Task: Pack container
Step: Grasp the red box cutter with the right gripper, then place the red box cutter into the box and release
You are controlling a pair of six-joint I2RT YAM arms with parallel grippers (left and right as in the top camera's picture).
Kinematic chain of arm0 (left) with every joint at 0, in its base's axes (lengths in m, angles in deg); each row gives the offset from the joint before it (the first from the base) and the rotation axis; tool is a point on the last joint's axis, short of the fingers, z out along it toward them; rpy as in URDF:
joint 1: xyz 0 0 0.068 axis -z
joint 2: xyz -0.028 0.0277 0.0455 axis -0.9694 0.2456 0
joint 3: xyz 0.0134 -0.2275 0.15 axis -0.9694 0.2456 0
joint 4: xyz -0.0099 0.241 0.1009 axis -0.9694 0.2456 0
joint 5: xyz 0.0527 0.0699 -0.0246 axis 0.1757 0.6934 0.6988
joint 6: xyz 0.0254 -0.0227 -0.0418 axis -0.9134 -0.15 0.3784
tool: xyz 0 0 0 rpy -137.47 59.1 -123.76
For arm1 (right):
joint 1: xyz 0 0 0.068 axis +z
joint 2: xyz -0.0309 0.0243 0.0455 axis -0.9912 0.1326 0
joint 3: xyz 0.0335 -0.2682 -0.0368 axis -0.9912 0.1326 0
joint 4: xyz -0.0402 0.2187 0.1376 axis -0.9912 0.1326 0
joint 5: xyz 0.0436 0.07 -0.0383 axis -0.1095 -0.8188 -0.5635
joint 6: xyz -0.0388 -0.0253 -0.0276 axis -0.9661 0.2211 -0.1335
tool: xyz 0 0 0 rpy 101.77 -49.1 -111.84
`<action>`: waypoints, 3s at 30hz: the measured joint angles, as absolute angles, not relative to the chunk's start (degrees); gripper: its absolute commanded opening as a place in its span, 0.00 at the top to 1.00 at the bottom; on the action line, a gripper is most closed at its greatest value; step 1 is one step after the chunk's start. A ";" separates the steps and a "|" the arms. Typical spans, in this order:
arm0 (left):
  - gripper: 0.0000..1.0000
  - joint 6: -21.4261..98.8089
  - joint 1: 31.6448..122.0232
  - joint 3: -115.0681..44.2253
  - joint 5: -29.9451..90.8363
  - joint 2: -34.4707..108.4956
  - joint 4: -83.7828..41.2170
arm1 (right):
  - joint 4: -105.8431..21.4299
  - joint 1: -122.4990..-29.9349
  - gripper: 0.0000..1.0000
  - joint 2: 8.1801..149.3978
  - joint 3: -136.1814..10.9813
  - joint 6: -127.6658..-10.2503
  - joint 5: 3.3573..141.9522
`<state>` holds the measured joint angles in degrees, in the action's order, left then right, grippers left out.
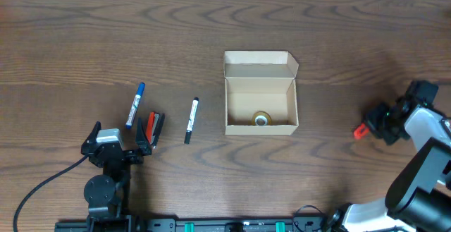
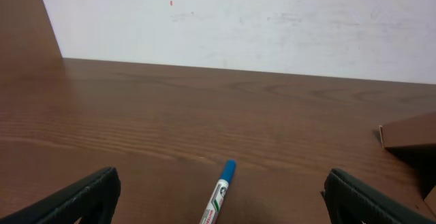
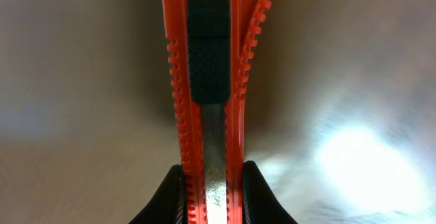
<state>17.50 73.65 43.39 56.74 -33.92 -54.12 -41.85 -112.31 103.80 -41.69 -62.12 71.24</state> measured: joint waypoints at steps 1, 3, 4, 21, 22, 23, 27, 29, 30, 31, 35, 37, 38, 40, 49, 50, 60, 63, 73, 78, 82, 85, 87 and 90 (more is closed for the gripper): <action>0.04 17.50 73.65 43.39 56.74 -33.92 -54.10 | -41.47 -111.64 0.98 102.73 -42.94 -63.89 70.37; 0.05 17.48 73.65 43.39 56.74 -33.92 -54.12 | -40.99 -109.63 0.98 99.00 -47.03 -68.94 67.86; 0.04 17.50 73.65 43.39 56.74 -33.92 -54.12 | -40.82 -108.20 0.99 96.46 -50.00 -71.84 66.09; 0.05 17.50 73.65 43.39 56.74 -33.95 -54.10 | -10.44 -71.62 0.99 89.47 -77.28 -125.39 56.75; 0.05 17.50 73.65 43.39 56.74 -33.95 -54.10 | -9.17 -69.93 0.99 89.93 -77.28 -128.28 57.08; 0.05 17.50 73.65 43.39 56.74 -33.95 -54.12 | -7.44 -67.70 0.99 90.69 -77.28 -132.85 57.63; 0.05 17.50 73.65 43.39 56.74 -33.95 -54.10 | -5.08 -65.28 0.99 92.53 -77.39 -137.74 59.88; 0.05 17.50 73.65 43.39 56.74 -33.95 -54.10 | -3.57 -63.88 0.99 94.60 -77.41 -139.53 61.72; 0.05 17.50 73.65 43.39 56.74 -33.95 -54.10 | -3.12 -63.33 0.99 95.80 -77.41 -140.17 62.44; 0.05 17.50 73.65 43.39 56.74 -33.95 -54.12 | -2.96 -62.90 0.99 96.96 -77.41 -140.67 63.00; 0.05 17.50 73.65 43.39 56.74 -33.95 -54.10 | -3.51 -61.61 0.99 102.76 -77.43 -142.40 65.28; 0.05 17.50 73.65 43.39 56.74 -33.95 -54.10 | -4.43 -61.08 0.99 105.27 -77.41 -142.99 66.17; 0.05 17.50 73.65 43.39 56.74 -33.95 -54.12 | -4.86 -60.71 0.99 106.45 -77.43 -143.25 66.46; 0.05 17.50 73.65 43.39 56.74 -33.95 -54.10 | -6.15 -59.73 0.99 108.98 -77.43 -143.58 66.81; 0.05 17.50 73.65 43.39 56.74 -33.95 -54.12 | -8.10 -58.85 0.99 118.47 -77.43 -144.01 67.42; 0.05 17.50 73.65 43.39 56.74 -33.95 -54.10 | -8.32 -58.85 0.99 119.43 -77.45 -144.04 67.44; 0.05 17.50 73.65 43.39 56.74 -33.95 -54.10 | -9.78 -59.18 0.99 123.15 -77.43 -144.01 69.26; 0.05 17.50 73.65 43.39 56.74 -33.95 -54.10 | -9.96 -59.51 0.99 123.15 -77.43 -144.04 70.68; 0.05 17.50 73.65 43.39 56.74 -33.95 -54.12 | -10.98 -62.22 0.99 123.15 -77.41 -144.01 71.24; 0.05 17.50 73.65 43.39 56.74 -33.95 -54.10 | -11.01 -62.98 0.82 123.15 -77.39 -143.99 71.27; 0.05 17.50 73.65 43.39 56.74 -33.95 -54.10 | -11.27 -62.98 0.65 123.15 -77.39 -143.42 70.63; 0.05 17.50 73.65 43.39 56.74 -33.95 -54.10 | -11.29 -62.98 0.65 123.15 -77.36 -143.34 70.41; 0.05 17.50 73.65 43.39 56.74 -33.95 -54.10 | -11.38 -62.98 0.67 123.15 -77.36 -143.34 70.26; 0.05 17.50 73.65 43.39 56.74 -33.95 -54.10 | -11.38 -62.96 0.78 123.15 -77.36 -143.27 70.17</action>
<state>17.50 73.65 43.39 56.74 -33.95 -54.10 -11.38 -62.96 123.15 -77.36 -143.27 70.17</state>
